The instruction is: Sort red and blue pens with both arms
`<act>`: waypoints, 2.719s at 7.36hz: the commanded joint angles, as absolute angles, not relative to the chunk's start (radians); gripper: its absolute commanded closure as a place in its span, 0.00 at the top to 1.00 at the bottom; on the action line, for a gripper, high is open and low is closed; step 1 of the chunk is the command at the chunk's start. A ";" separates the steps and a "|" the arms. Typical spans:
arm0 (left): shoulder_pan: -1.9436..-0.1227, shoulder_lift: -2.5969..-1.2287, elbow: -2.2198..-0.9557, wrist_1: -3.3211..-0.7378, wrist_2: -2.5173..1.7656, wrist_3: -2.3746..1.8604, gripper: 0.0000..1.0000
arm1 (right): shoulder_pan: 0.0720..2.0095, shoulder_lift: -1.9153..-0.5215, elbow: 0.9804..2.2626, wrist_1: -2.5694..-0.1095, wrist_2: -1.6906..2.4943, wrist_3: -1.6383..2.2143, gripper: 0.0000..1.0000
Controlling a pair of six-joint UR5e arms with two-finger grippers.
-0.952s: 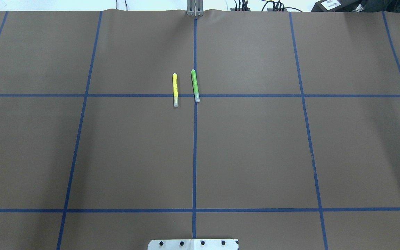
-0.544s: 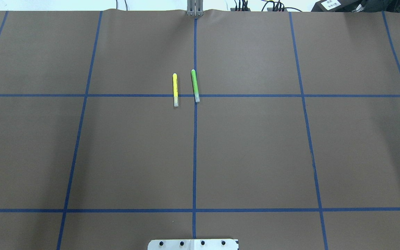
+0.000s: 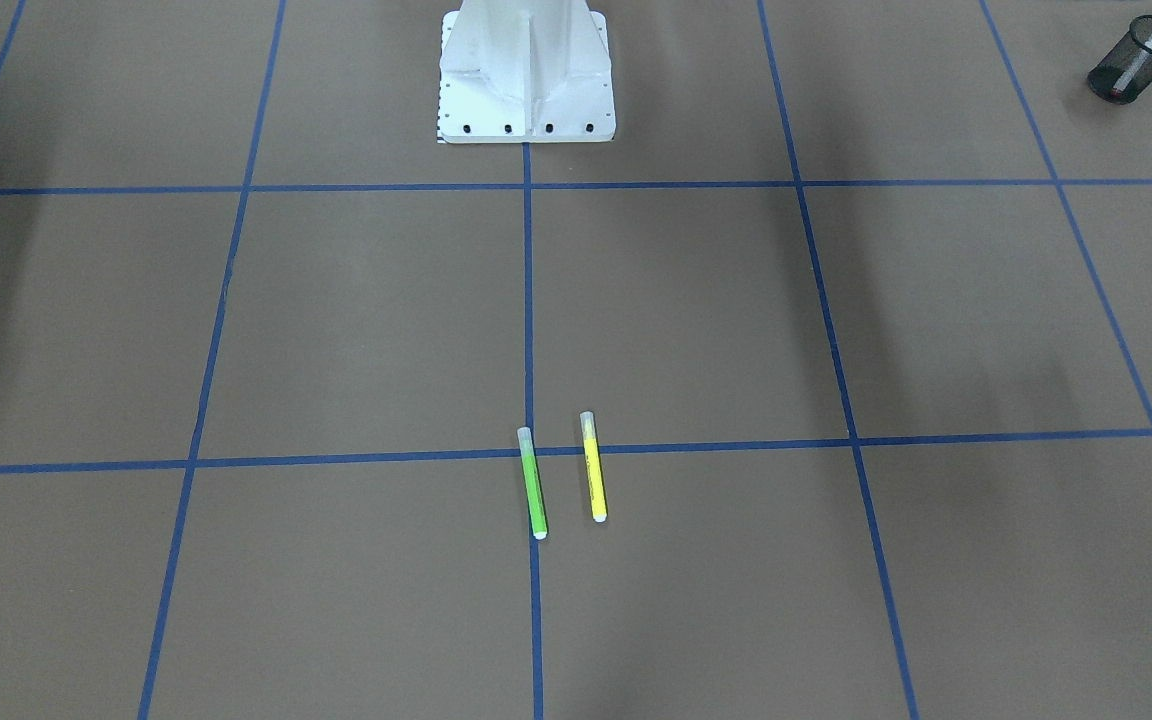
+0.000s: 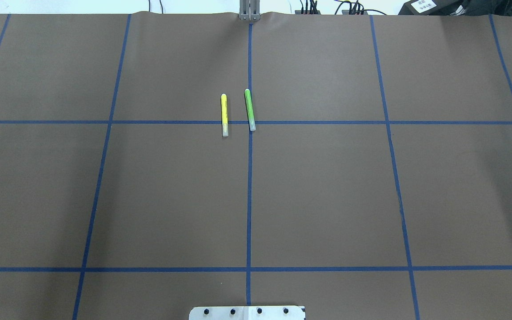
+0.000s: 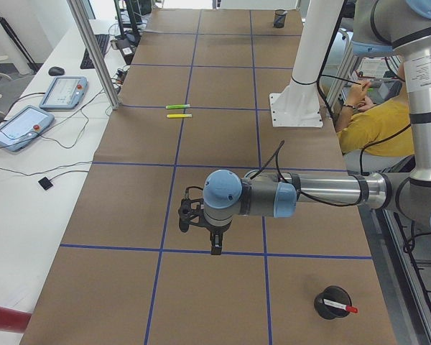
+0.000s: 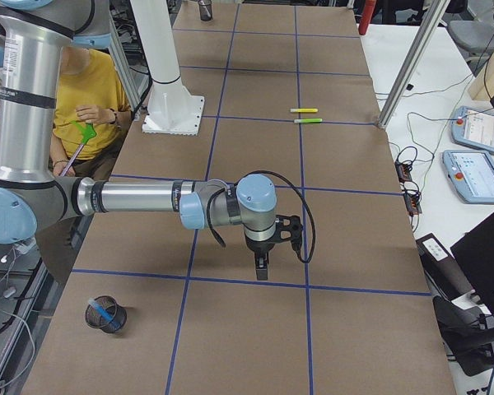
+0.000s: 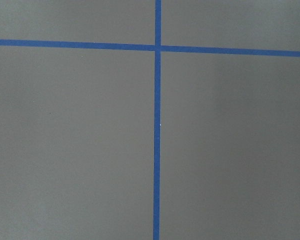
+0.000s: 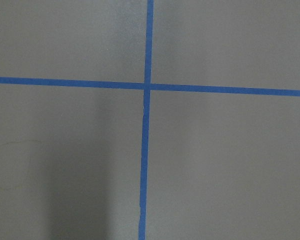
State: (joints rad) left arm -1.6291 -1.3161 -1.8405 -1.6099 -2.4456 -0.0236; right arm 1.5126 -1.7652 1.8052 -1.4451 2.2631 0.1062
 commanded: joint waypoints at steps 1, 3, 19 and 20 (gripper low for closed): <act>-1.629 -1.316 -1.838 -1.615 -2.444 -0.026 1.00 | 1.482 -1.779 1.810 -1.450 2.258 0.101 1.00; -1.629 -1.321 -1.838 -1.617 -2.444 -0.026 1.00 | 1.480 -1.784 1.809 -1.440 2.256 0.098 1.00; -1.629 -1.319 -1.832 -1.621 -2.445 -0.026 1.00 | 1.480 -1.859 1.792 -1.224 2.270 0.098 1.00; -1.629 -1.319 -1.830 -1.629 -2.445 -0.026 1.00 | 1.480 -1.859 1.786 -1.224 2.267 0.098 1.00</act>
